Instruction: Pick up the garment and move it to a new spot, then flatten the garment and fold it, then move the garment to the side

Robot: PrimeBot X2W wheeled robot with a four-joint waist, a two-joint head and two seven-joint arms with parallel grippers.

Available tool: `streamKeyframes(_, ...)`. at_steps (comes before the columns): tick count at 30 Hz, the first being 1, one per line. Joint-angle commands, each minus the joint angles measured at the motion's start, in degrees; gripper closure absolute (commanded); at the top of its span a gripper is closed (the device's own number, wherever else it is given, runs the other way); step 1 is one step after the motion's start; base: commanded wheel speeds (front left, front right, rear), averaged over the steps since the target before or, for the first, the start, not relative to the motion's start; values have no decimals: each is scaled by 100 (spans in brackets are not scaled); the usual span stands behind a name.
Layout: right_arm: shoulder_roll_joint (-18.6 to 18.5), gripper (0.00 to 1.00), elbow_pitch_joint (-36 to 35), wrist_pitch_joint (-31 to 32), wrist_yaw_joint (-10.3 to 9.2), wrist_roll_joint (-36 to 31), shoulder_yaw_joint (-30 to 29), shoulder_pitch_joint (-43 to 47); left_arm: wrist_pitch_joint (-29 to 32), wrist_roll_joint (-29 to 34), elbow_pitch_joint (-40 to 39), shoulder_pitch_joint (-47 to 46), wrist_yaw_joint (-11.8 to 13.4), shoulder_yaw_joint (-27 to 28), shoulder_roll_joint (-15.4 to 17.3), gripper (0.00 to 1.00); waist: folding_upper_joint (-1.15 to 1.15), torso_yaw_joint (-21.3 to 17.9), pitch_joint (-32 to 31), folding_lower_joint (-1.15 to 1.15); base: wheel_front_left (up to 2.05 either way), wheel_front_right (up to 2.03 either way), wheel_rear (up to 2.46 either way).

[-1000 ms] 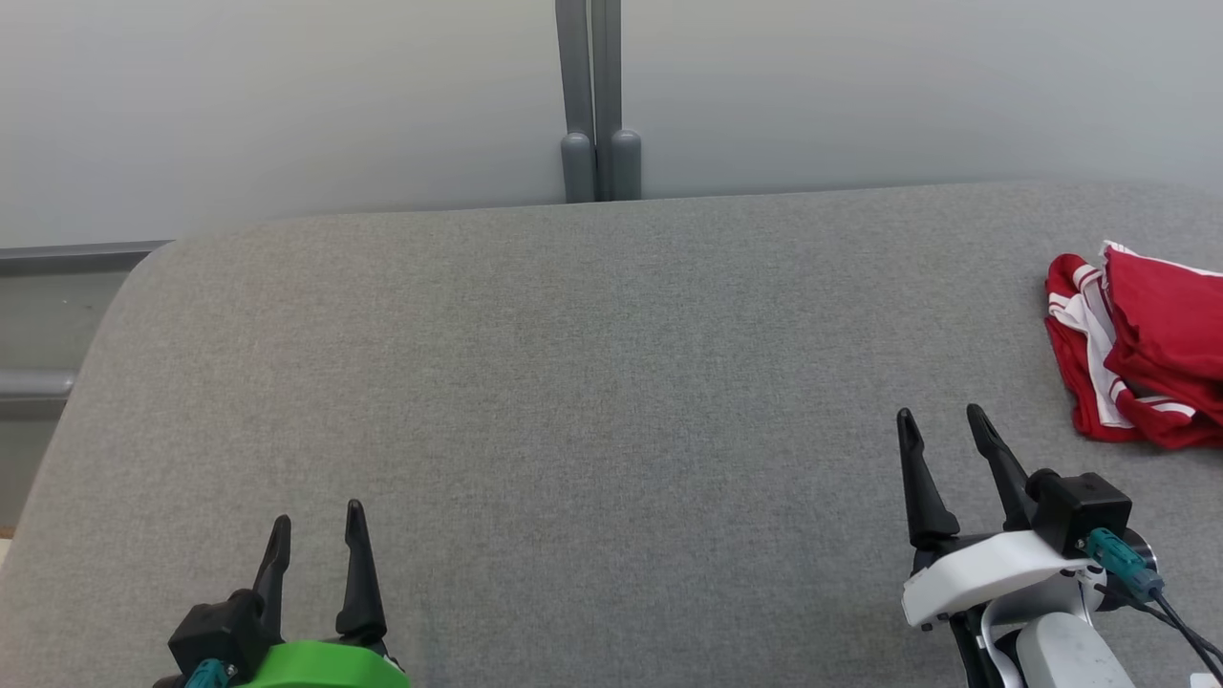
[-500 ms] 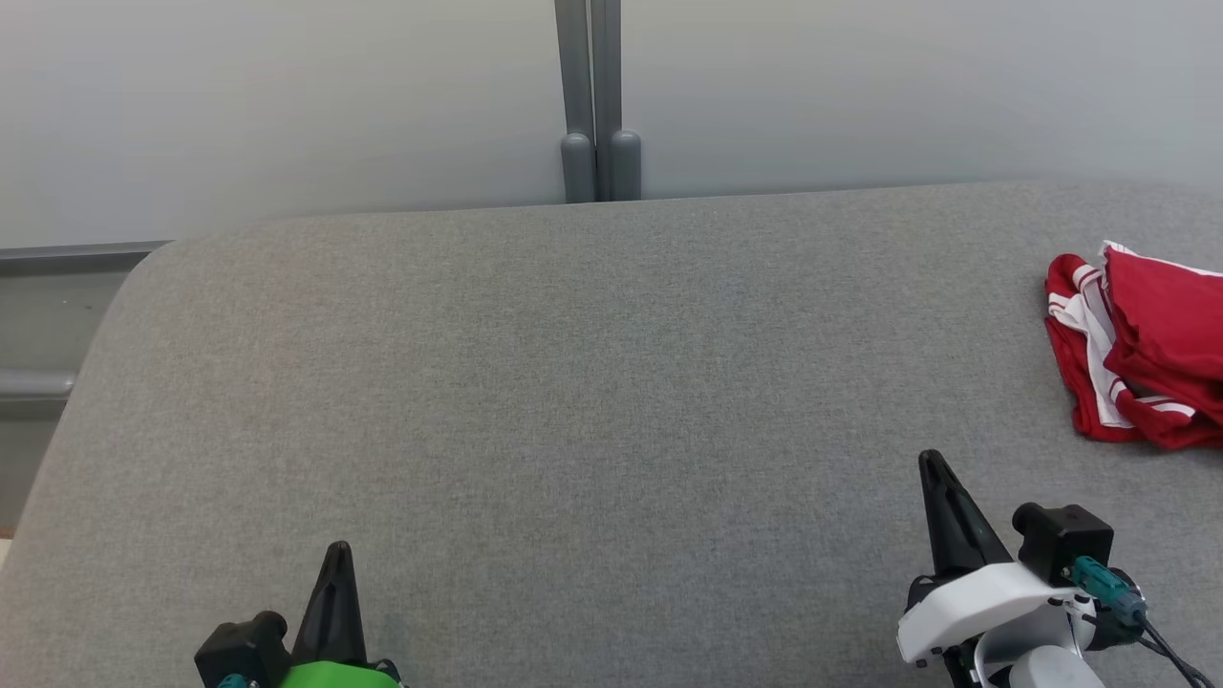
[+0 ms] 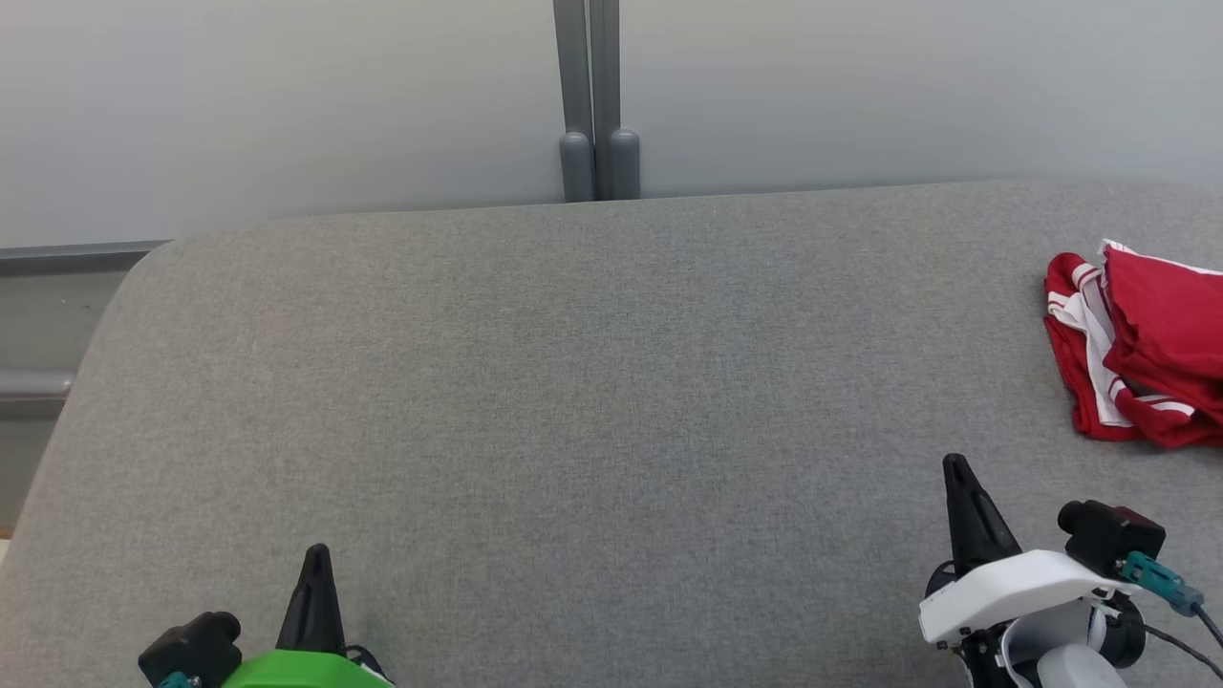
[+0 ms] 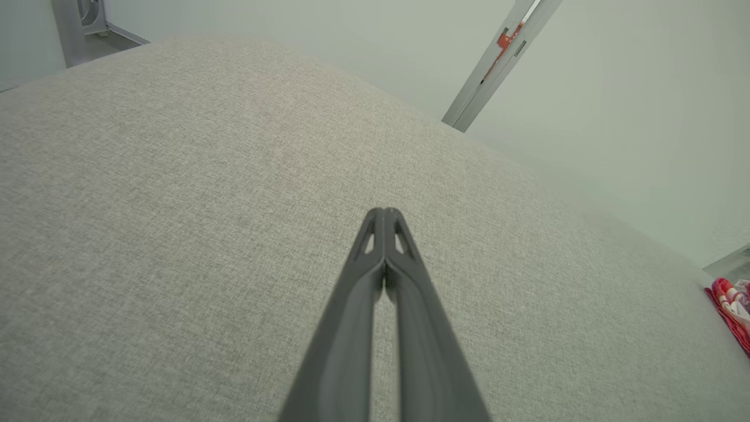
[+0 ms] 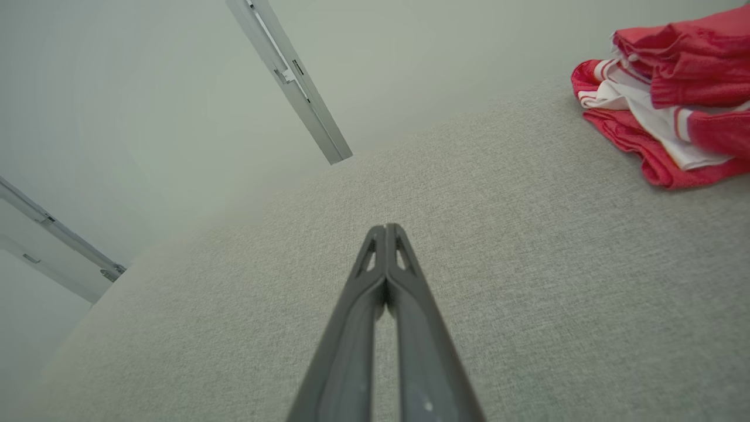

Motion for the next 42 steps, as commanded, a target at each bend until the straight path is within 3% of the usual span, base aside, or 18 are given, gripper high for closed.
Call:
streamKeyframes(1,-17,100,-119,55,-1,268,-40,-136,62,-234,-111,-212,-39,65,13,100,0,-1,2,0,0,0,0)
streamKeyframes(42,-37,100,-257,887,-1,3397,-383,-242,884,-3094,-206,-585,-333,523,23,100,0,-30,37,0,0,0,0)
